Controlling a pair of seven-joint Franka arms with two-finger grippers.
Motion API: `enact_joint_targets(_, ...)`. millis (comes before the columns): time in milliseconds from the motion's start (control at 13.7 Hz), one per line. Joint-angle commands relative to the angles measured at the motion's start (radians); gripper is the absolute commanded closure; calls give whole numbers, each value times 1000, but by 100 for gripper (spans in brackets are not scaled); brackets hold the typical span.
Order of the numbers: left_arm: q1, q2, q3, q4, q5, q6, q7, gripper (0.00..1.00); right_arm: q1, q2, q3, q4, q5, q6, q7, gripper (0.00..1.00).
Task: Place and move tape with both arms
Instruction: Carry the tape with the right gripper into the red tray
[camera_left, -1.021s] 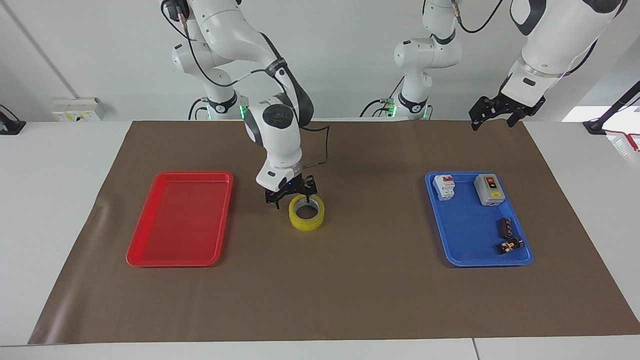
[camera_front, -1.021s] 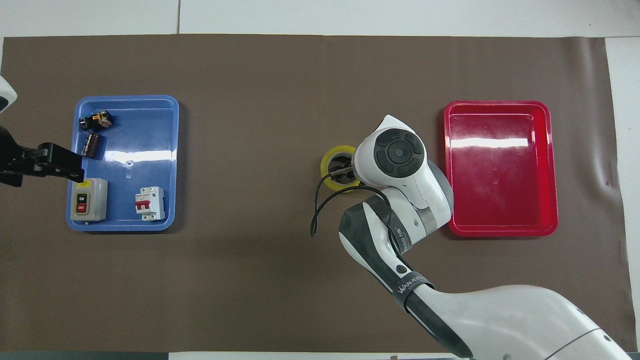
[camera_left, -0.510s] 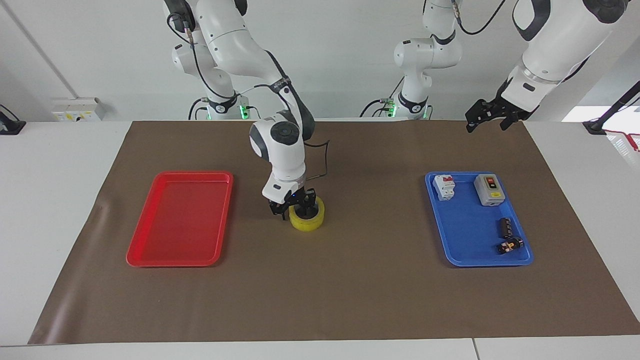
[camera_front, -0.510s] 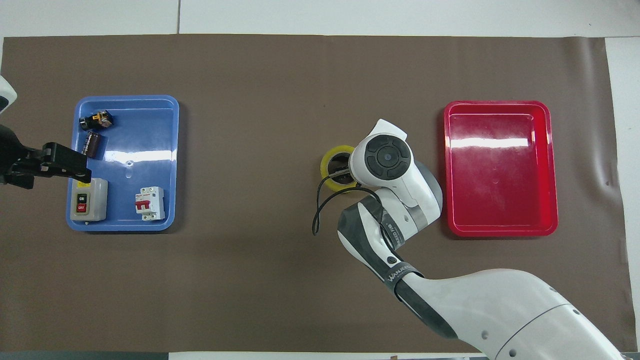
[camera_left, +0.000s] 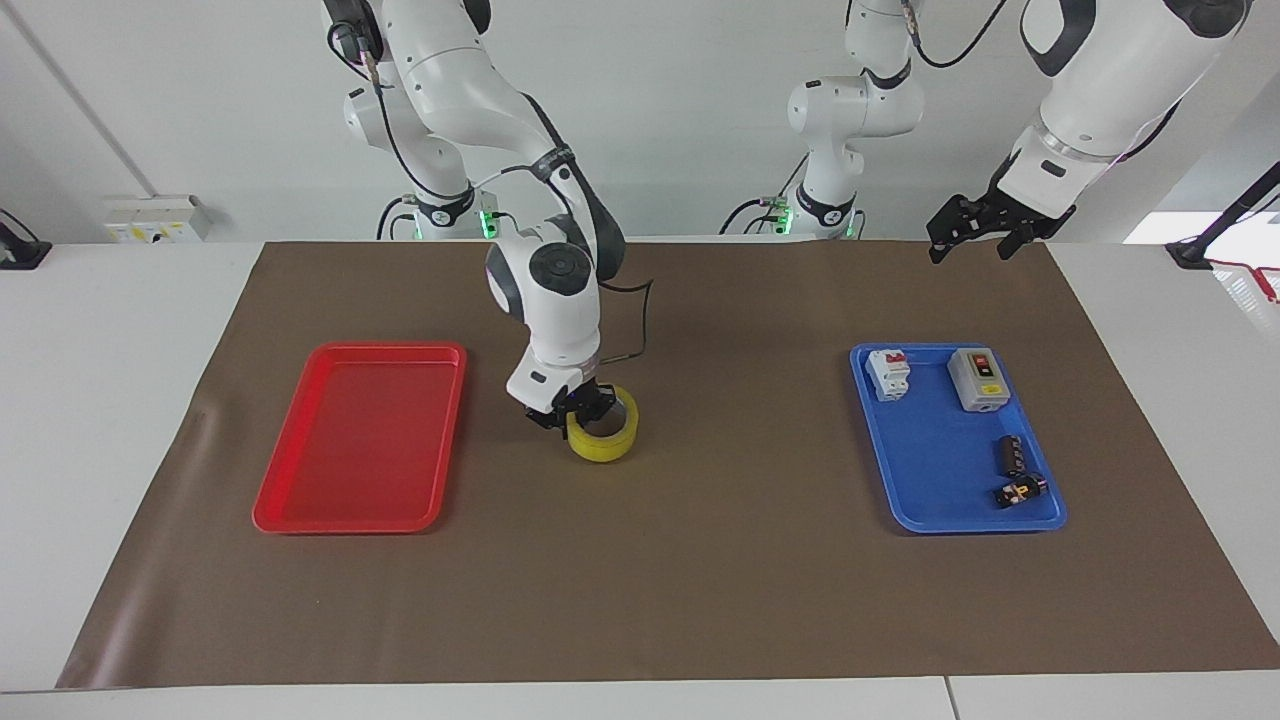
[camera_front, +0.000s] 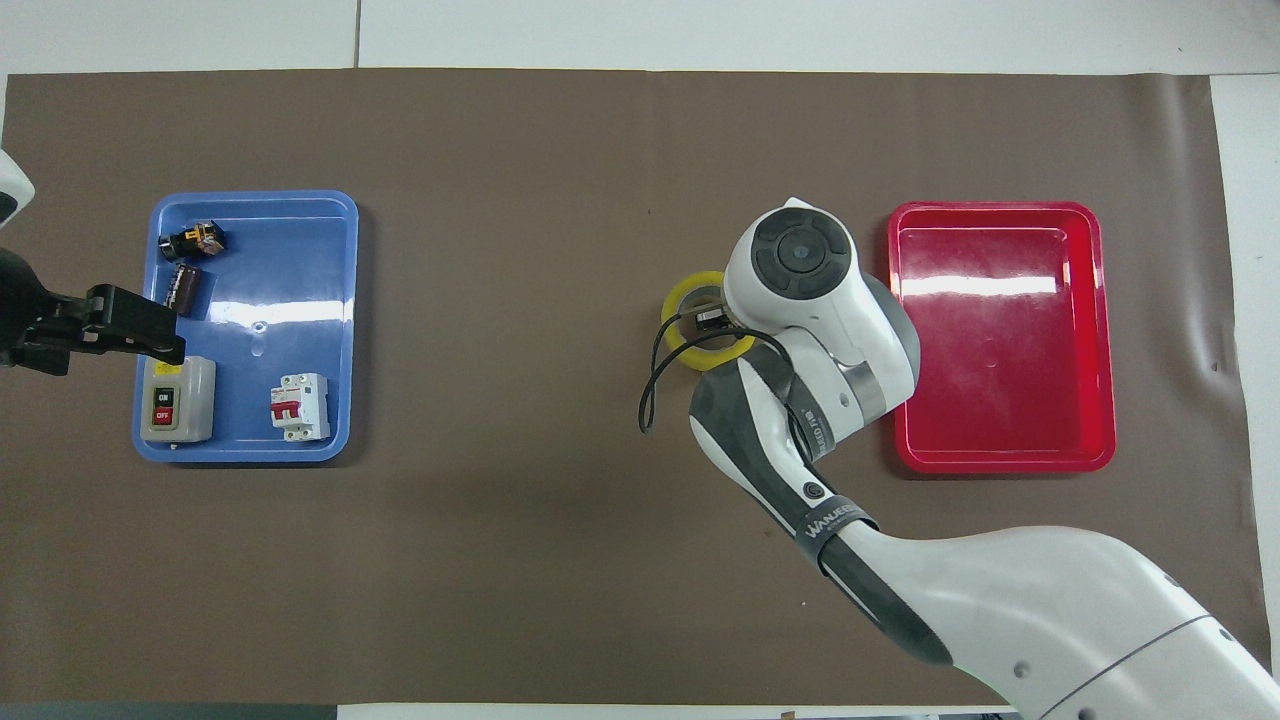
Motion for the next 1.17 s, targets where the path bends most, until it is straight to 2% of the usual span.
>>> enact_joint_targets(0, 1, -40, 12, -19, -23, 9, 10, 0, -139, -139, 7, 7, -9, -128, -85, 100)
enact_joint_targets(219, 1, -50, 8, -33, -23, 20, 10, 0, -312, -202, 7, -50, -9, -187, -324, 100)
enact_joint_targets(365, -6, -47, 5, -28, -21, 21, 20, 0, -408, -228, 7, -135, -9, -129, -459, 100)
enact_joint_targets(510, -5, -51, 6, -22, -21, 15, 14, 0, -481, -259, 7, -266, -9, 21, -551, 100)
enact_joint_targets(583, -2, -57, 6, -23, -21, 11, 13, 0, -504, -274, 7, -347, -9, 141, -580, 100)
enact_joint_targets(729, 1, -57, 9, -22, -21, 12, 13, 0, -543, -277, 7, -427, -9, 251, -611, 100)
enact_joint_targets(875, 1, -57, 9, -22, -21, 12, 13, 0, -558, -263, 7, -461, -9, 311, -624, 100)
enact_joint_targets(1094, 1, -57, 9, -22, -21, 12, 13, 0, -558, -274, 7, -502, -9, 322, -643, 100)
